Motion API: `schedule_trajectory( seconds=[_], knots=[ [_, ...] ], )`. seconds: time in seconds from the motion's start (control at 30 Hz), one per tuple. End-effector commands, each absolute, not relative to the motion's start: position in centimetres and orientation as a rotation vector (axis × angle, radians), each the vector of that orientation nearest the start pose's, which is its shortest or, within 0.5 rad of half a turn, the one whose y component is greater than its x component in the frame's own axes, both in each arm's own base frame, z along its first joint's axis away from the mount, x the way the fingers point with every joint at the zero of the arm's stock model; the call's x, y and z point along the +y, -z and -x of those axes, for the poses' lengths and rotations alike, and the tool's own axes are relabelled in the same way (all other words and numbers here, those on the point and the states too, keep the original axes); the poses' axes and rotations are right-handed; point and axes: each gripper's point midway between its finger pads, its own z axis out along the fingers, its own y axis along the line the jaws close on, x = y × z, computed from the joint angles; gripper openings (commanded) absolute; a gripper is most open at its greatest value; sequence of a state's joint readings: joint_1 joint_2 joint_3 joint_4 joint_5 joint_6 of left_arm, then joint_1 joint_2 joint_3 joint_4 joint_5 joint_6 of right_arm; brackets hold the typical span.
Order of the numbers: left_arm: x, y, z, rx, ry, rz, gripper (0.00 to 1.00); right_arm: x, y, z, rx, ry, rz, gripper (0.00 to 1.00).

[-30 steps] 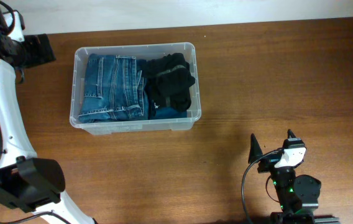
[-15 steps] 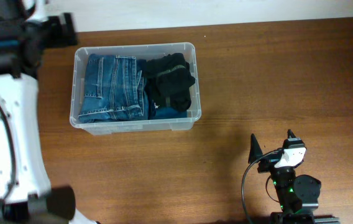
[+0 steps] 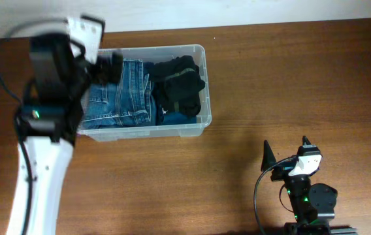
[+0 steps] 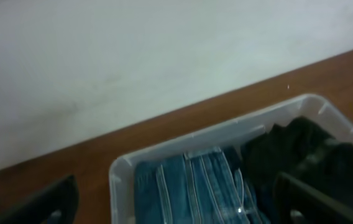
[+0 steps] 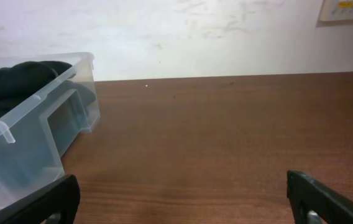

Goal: Pack container

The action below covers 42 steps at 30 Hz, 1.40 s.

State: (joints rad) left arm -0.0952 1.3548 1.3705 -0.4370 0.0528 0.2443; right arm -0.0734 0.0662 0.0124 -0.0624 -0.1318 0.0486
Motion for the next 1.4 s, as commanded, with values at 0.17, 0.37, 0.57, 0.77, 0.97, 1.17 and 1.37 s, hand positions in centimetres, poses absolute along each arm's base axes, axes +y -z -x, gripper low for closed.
schedule_trajectory(
  seconds=[0.17,0.37,0.57,0.77,0.97,1.17,1.37],
  knots=[
    [-4.1,-29.2,-36.4,1.684,-0.081,-0.339,0.99,0.1,-14.8,-24.8,1.687,-0.08,-0.017,0.98],
    [-3.3,-25.8,-32.0,1.524,-0.115,-0.294,0.99,0.1,-14.7,-24.8,1.687,-0.08,-0.017,0.99],
    [-2.2,-22.8,-29.9,1.504,-0.155,-0.251,0.99,0.1,-14.8,-24.8,1.687,-0.08,-0.017,0.98],
    [-1.1,-22.6,-28.0,1.45,-0.188,-0.211,0.99,0.1,-14.8,-24.8,1.687,-0.08,-0.017,0.98],
    [-0.2,-22.0,-26.8,1.439,-0.213,-0.188,0.99,0.1,-14.8,-24.8,1.687,-0.08,-0.017,0.98],
    [-0.2,-20.3,-26.3,1.498,-0.196,-0.216,0.99,0.1,-14.7,-24.8,1.687,-0.08,-0.017,0.99],
    [-0.2,-18.4,-25.6,1.556,-0.171,-0.241,0.99,0.1,-14.8,-24.8,1.687,-0.08,-0.017,0.98]
  ],
)
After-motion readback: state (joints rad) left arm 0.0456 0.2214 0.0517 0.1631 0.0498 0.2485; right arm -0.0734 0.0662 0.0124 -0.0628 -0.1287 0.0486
